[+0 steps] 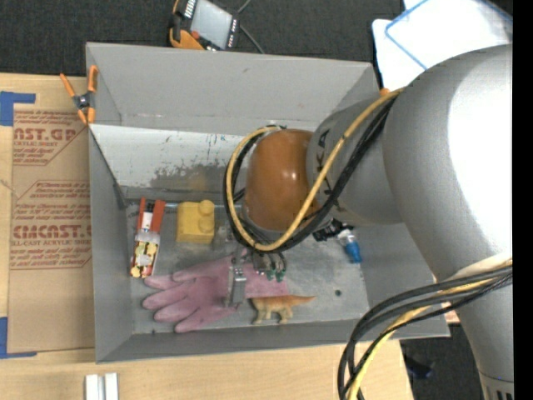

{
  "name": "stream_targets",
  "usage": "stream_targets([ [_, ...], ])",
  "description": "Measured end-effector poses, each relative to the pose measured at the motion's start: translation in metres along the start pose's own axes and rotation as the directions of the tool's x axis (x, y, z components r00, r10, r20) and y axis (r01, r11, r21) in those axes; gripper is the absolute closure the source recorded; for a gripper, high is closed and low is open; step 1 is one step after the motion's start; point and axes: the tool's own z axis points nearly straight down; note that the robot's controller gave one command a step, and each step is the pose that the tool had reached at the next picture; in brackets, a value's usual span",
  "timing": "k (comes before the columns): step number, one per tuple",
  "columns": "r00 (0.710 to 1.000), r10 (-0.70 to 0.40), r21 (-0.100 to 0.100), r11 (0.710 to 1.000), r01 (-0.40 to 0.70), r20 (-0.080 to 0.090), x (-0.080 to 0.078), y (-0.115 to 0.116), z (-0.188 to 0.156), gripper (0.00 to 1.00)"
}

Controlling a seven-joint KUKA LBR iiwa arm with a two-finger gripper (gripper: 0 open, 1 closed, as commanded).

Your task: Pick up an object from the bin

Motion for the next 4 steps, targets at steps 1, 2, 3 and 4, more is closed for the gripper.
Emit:
stream_targets([
  [1,1.0,-0.03,0.002,1.0,0.03,0.008,-0.0032,0.0013,-0.0001,0.0],
  [2,1.0,-0.003,-0.002,1.0,0.003,0.004,-0.0011,0.0009,-0.0004,0.0],
  [3,1.0,-0.018,-0.001,1.0,0.018,0.007,-0.0026,0.0014,-0.0002,0.0],
  [4,1.0,-0.005,-0.004,1.0,0.005,0.007,-0.0021,0.0017,-0.001,1.0],
])
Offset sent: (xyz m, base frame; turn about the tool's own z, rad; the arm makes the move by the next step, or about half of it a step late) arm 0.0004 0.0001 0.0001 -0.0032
